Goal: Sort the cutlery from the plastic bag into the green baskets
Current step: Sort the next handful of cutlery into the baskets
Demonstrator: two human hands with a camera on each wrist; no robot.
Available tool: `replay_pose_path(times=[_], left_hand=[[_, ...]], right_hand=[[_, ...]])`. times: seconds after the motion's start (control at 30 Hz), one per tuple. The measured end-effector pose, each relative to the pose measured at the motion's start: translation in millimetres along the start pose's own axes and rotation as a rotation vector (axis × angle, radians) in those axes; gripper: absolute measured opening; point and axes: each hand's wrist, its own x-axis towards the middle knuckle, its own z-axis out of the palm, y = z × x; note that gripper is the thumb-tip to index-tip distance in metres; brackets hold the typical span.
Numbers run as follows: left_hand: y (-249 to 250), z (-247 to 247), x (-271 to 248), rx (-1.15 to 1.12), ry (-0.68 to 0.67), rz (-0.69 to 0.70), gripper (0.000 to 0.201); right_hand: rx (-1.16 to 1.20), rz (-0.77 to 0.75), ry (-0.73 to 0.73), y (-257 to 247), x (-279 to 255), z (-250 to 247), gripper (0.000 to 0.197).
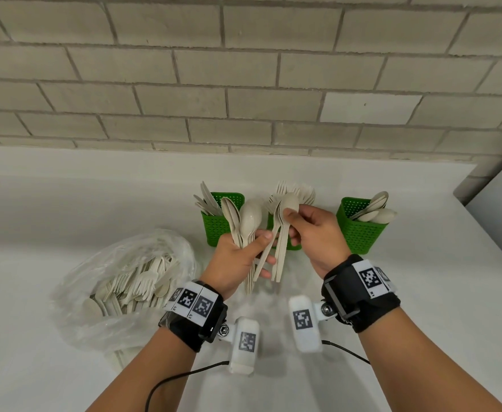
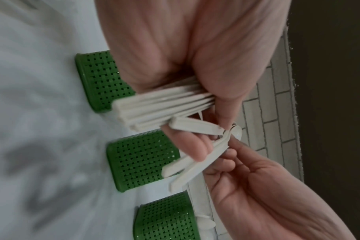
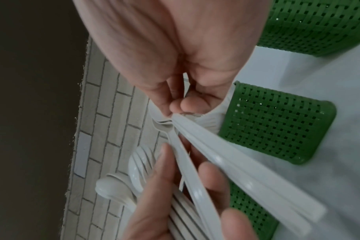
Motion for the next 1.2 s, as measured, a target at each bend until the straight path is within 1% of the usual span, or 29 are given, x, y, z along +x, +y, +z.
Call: replay_pose_path(times=[0.07,0.2,0.3,0.4,0.47,0.6,0.67,0.7,0.73,0.8,0.87,0.97,1.03,1.1,1.2], left_hand=[[0.5,0.2,-1.2,0.008,-0.009,-0.015,0.011],[6.3,0.1,-4.4,-0.003,-0.108,-0.05,0.037],[9.6,1.1,-8.7,-0.046,-0.213,-0.129,0.04],[10.8,-0.6,-11.9,-0.083,-0.279,-0.185,0.037],[9.0,-0.1,-12.1,-0.092,-0.284,-0.186,0.037],[1.4,5.6,-10.7,-0.189,-0.223,-0.151,0.04],[-1.0,9.1,-10.3,-0.21,-0.202,-0.143,0.039],[-0.8,10.8,-10.1,-0.211,-0.196,-0.144,0.038],[0.0,12.9,-9.7,-0.204,-0.196,-0.146,0.039],[3.6,18.1,-8.7,-0.152,-0.206,-0.149,0.038],[5.4,22.3,-6.5,-0.078,-0.199,-0.145,0.031],[1.2,24.5,-1.3,0.019,-0.148,-0.137,0.024],[-2.6,26.0,0.6,0.032,-0.13,-0.135,0.026],[-5.0,29.4,1.9,0.015,-0.127,-0.148,0.029],[-3.2,37.8,2.7,-0.001,-0.16,-0.158,0.033]], right_hand=[[0.056,0.0,-0.007,-2.0,-1.4,-0.8,0.02],[0.175,0.021,-0.087,-4.5,-4.7,-5.7,0.016],[0.237,0.034,-0.137,-4.3,-7.6,-8.5,0.012],[0.319,0.069,-0.171,-4.6,-8.0,-10.7,0.012],[0.339,0.08,-0.174,-4.8,-7.9,-12.3,0.012],[0.292,0.058,-0.157,-5.9,-6.9,-12.1,0.012],[0.265,0.013,-0.157,-10.1,-5.7,-15.4,0.013],[0.244,-0.02,-0.163,-13.2,-4.5,-19.0,0.02],[0.207,-0.056,-0.174,-17.6,-3.2,-23.5,0.027],[0.077,-0.141,-0.183,-29.8,-1.9,-34.6,0.03],[-0.016,-0.229,-0.125,-43.4,0.5,-51.4,0.026],[-0.088,-0.361,0.095,-64.4,8.4,-90.9,0.026],[-0.229,-0.451,0.232,-73.6,15.0,-119.1,0.025],[-0.408,-0.485,0.316,-73.0,20.2,-139.0,0.021],[-0.557,-0.463,0.346,-58.3,25.2,-148.6,0.024]])
